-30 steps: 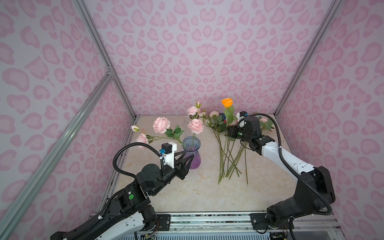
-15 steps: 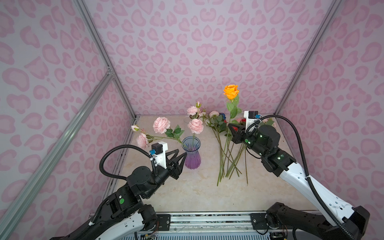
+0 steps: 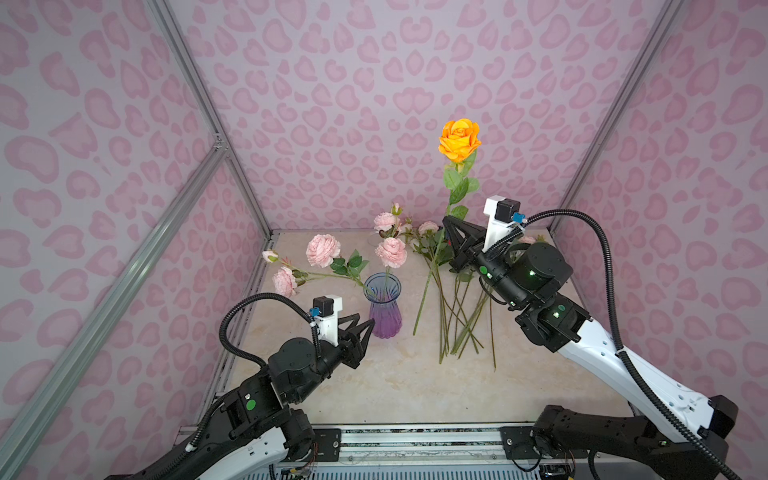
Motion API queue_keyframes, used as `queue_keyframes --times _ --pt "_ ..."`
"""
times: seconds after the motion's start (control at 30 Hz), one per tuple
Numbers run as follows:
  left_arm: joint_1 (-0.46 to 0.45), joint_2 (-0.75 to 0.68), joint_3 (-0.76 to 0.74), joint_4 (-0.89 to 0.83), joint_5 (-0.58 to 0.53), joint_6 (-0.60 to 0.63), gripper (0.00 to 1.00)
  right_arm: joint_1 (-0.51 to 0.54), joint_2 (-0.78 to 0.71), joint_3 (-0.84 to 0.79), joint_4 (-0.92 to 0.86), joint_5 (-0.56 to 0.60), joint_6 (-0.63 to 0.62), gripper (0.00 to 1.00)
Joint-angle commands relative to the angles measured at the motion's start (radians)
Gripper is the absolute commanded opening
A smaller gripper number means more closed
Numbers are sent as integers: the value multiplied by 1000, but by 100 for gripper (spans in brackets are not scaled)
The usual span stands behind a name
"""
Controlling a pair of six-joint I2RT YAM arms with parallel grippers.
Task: Arrange the flowers into the vase
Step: 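Lift the orange rose upright with right gripper, then carry the orange rose over the vase and lower it in with right gripper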
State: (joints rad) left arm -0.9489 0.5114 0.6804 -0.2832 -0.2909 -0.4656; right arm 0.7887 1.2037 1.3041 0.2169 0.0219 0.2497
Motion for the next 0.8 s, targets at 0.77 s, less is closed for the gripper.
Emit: queue_keyframes --times 0.77 --pt "1 -93 -100 5 -114 -137 46 73 425 401 68 -61 -263 0"
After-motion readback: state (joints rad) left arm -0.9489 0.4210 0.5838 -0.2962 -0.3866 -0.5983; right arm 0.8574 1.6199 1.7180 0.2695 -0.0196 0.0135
